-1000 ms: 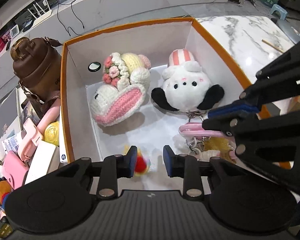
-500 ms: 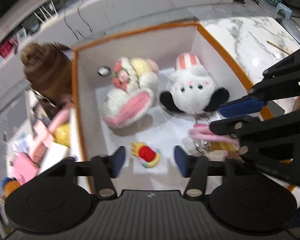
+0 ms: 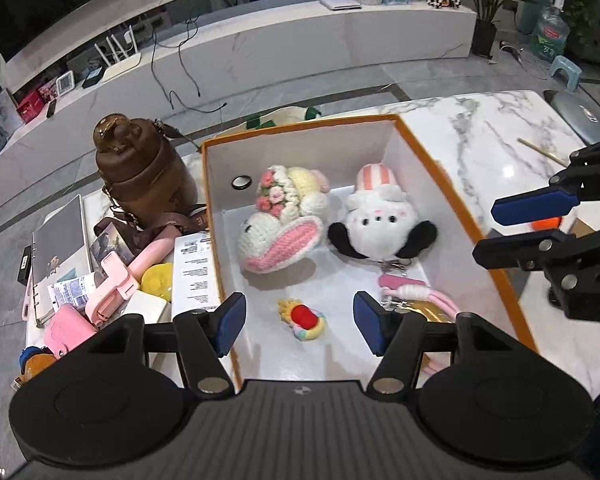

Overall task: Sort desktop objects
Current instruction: 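Withdraw both tools from the box back over the table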

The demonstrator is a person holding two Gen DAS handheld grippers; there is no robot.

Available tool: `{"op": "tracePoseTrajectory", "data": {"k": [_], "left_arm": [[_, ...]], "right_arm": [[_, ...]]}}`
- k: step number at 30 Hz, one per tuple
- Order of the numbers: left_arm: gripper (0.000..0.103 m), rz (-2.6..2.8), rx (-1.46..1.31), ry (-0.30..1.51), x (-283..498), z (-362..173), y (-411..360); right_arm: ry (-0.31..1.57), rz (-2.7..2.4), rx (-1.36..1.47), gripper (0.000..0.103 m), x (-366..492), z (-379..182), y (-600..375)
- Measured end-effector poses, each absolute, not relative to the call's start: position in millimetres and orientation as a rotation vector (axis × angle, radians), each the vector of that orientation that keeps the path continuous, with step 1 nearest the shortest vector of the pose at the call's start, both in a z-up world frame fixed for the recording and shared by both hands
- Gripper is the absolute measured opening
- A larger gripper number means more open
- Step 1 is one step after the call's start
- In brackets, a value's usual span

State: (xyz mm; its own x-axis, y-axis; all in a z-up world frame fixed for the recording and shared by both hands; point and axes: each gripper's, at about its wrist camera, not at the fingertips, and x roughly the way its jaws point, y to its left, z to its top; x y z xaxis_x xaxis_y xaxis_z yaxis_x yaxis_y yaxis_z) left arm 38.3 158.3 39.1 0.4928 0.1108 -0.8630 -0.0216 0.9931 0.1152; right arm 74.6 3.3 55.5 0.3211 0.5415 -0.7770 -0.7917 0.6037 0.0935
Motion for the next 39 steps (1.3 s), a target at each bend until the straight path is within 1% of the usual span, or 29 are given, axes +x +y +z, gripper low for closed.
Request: {"op": "tracePoseTrajectory", "data": {"k": [5, 6, 7, 9, 13, 19, 21, 22, 24, 27, 30, 39], "left_arm": [[0.070, 0.055, 0.066, 1.000, 22, 53, 142], [0.071, 0.048, 0.061, 0.984, 18, 57, 137], [0.074, 0.041, 0.057, 0.969, 15, 62, 133], [0.076, 0.024, 0.053, 0.937, 9, 70, 122], [0.076, -0.013, 0.072, 0.899, 5, 81, 99], [0.077, -0.077, 0.091, 0.821, -16, 93, 72], [0.077, -0.094, 0.083, 0.803, -25, 94, 65], [0.078, -0.102, 0.077, 0.796, -29, 94, 61], [0.080, -0.115, 0.066, 0.787, -34, 92, 54], [0.080, -0.146, 0.056, 0.796, -38, 86, 39], [0.080, -0.174, 0.089, 0.795, -41, 77, 21], [0.080, -0.234, 0.191, 0.842, -30, 39, -25]], "right_arm": [[0.835, 0.893, -0.319, 0.034, 61, 67, -23], [0.826, 0.892, -0.315, 0.035, 59, 70, -29], [0.814, 0.892, -0.311, 0.036, 56, 74, -35], [0.792, 0.889, -0.303, 0.040, 51, 80, -46], [0.751, 0.874, -0.286, 0.042, 42, 92, -72], [0.694, 0.835, -0.282, 0.051, 21, 108, -117], [0.681, 0.823, -0.285, 0.056, 13, 112, -133], [0.677, 0.815, -0.285, 0.059, 9, 114, -141], [0.676, 0.796, -0.286, 0.060, 2, 114, -156], [0.675, 0.754, -0.292, 0.062, -7, 111, -175], [0.683, 0.726, -0.294, 0.067, -13, 105, -191], [0.754, 0.663, -0.295, 0.068, -12, 66, -230]]}}
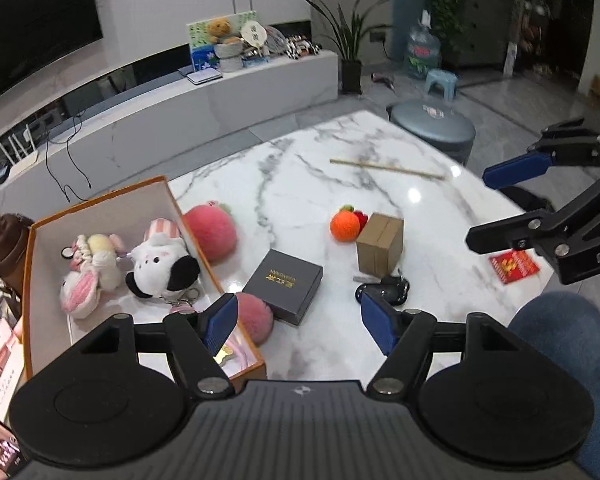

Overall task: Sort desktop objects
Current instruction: 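Withdraw both tools from the box back over the table, then move left tool to black gift box while right tool reaches for cardboard box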

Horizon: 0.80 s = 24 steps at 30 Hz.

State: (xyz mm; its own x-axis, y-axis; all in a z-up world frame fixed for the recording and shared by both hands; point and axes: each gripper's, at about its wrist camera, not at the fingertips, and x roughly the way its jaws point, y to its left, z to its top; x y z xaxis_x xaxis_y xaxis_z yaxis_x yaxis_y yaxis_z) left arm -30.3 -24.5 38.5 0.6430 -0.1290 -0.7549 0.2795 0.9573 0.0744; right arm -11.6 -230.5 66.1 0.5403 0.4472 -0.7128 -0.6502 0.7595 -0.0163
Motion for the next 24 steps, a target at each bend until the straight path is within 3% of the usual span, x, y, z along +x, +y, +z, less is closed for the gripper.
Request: {"op": "tracePoseTrajectory", "data": {"k": [3, 6, 19, 24], "left_arm": [[0.081, -0.247, 0.238, 0.850, -22, 30, -37], [0.088, -0.277, 0.282, 0.871, -8, 18, -50], [0.088, -0.178, 0.497, 0.908, 37, -65, -104], [0.088, -0.113, 0.461, 0.940, 59, -87, -103]], "right_arm": [[0.772, 0.655, -0.286, 0.068, -6, 55, -240], [0.783, 0.646, -0.277, 0.070, 4, 47, -246], [0.834, 0.643, -0.257, 0.071, 54, 13, -265], [0.848, 0.653, -0.259, 0.071, 74, -2, -269]]}}
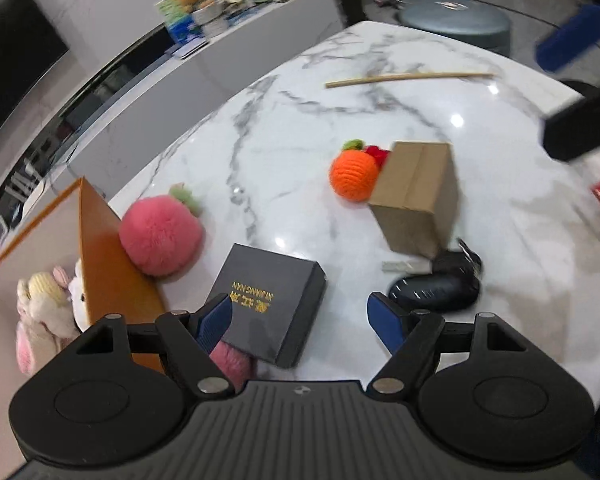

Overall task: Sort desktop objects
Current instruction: 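Move left tool to black gift box while right tool reaches for cardboard box, then close left tool on black gift box while right tool grasps cardboard box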

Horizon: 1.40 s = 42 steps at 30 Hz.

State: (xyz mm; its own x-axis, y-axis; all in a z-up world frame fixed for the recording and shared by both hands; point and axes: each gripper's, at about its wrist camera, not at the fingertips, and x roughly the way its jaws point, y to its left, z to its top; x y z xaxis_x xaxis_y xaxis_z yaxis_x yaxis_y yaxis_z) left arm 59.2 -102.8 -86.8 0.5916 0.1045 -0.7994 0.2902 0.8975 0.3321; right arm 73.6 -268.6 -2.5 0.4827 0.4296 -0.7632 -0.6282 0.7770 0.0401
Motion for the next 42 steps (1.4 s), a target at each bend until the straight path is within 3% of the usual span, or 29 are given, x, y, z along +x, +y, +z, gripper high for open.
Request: {"op": "tracePoseTrajectory", "data": {"k": [12, 22, 30, 33, 42], "left_arm": [[0.090, 0.058, 0.483, 1.010, 103, -121, -96], [0.103, 0.127, 0.275, 1.015, 124, -121, -73], [0.103, 0.118, 0.204, 1.044, 136, -123, -68], [0.103, 0.110, 0.162, 1.062, 143, -125, -65], [0.103, 0.043, -0.022, 1.123, 147, -130, -53]], "right_arm": [[0.903, 0.693, -0.281, 0.071, 106, -41, -258], [0.959, 0.711, -0.287, 0.072, 134, -66, -232], [0.992, 0.700, -0.298, 0.074, 145, -84, -208], [1.009, 0.682, -0.314, 0.067, 149, -90, -205], [1.014, 0.630, -0.283, 0.067, 158, -91, -227]]}}
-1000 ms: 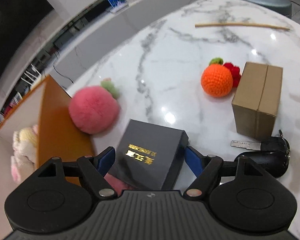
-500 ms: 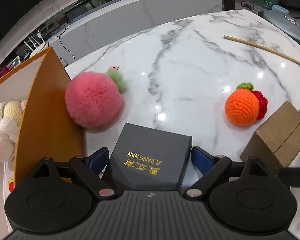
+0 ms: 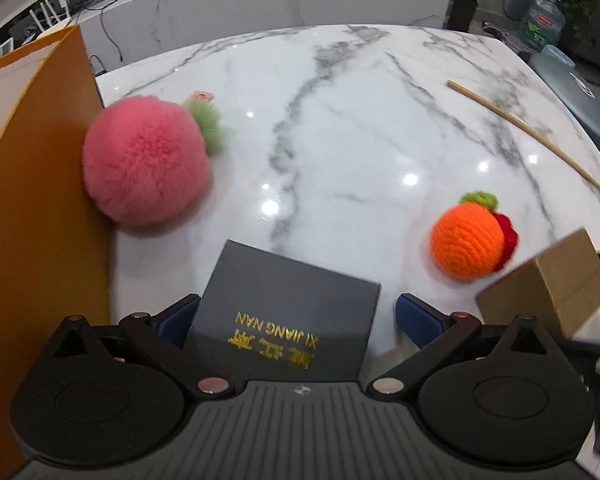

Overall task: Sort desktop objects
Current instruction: 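Close left tool on black gift box while right tool grasps cardboard box, then carry black gift box with left tool while right tool carries cardboard box to orange box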

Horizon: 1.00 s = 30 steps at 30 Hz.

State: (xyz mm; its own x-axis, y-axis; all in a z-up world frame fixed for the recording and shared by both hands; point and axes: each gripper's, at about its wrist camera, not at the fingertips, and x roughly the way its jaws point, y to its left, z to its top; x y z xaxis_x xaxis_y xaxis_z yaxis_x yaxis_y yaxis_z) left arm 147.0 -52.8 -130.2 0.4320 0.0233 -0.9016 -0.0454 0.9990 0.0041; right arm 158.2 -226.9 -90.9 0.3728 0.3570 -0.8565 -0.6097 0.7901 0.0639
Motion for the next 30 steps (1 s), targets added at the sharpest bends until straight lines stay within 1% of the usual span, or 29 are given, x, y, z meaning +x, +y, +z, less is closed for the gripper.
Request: {"op": "tracePoseTrajectory", "data": {"k": [6, 7, 8, 18, 30], "left_arm": [[0.103, -0.016, 0.015, 1.112, 133, -126, -74], [0.090, -0.026, 0.018, 1.107, 131, -123, -77], [0.088, -0.037, 0.027, 1.103, 130, -121, -80], [0.088, -0.081, 0.062, 1.117, 120, -112, -90], [0.087, -0.106, 0.077, 1.039, 106, -65, -90]], "right_arm": [[1.016, 0.598, -0.264, 0.067, 161, -90, -242], [1.017, 0.595, -0.263, 0.067, 161, -90, -243], [1.018, 0.592, -0.261, 0.067, 161, -90, -244], [1.017, 0.574, -0.247, 0.066, 156, -85, -253], [0.954, 0.565, -0.246, 0.064, 145, -49, -253]]}}
